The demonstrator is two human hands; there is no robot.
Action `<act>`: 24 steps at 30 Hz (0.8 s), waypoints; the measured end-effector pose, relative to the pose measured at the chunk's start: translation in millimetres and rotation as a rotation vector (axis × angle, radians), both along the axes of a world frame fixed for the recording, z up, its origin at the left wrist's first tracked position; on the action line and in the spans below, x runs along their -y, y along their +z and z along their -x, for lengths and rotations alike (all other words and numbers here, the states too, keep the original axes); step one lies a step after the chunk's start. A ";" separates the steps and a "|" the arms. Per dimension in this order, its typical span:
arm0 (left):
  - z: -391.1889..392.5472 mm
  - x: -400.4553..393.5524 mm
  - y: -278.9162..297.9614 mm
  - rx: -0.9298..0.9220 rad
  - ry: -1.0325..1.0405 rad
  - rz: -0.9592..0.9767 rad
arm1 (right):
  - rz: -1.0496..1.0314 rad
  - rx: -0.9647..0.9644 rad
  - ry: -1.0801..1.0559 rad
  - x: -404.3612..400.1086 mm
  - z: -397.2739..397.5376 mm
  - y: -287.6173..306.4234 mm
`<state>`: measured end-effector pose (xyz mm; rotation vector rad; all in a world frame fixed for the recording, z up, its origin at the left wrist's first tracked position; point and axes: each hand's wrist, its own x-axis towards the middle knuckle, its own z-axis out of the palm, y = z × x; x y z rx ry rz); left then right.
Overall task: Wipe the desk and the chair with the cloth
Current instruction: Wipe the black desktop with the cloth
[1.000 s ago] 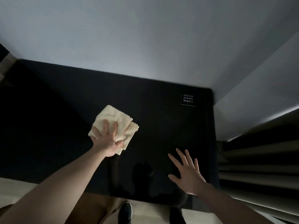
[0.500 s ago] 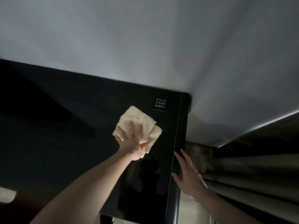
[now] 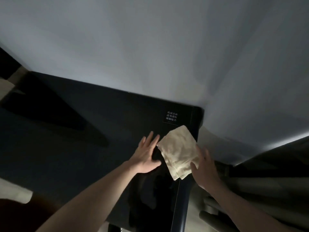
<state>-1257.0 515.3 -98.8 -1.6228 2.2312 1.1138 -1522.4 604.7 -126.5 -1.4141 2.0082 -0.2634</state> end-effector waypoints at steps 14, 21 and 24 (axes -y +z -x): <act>-323.3 -17.5 -27.0 0.407 0.401 -0.255 | -0.262 -0.148 -0.136 85.1 -131.8 -27.4; -335.8 -17.6 -32.5 0.373 0.415 -0.238 | -0.263 -0.277 0.109 120.3 -242.1 -31.8; -338.3 -15.3 -33.1 0.385 0.395 -0.228 | -0.212 -0.326 0.246 97.6 -227.9 -27.6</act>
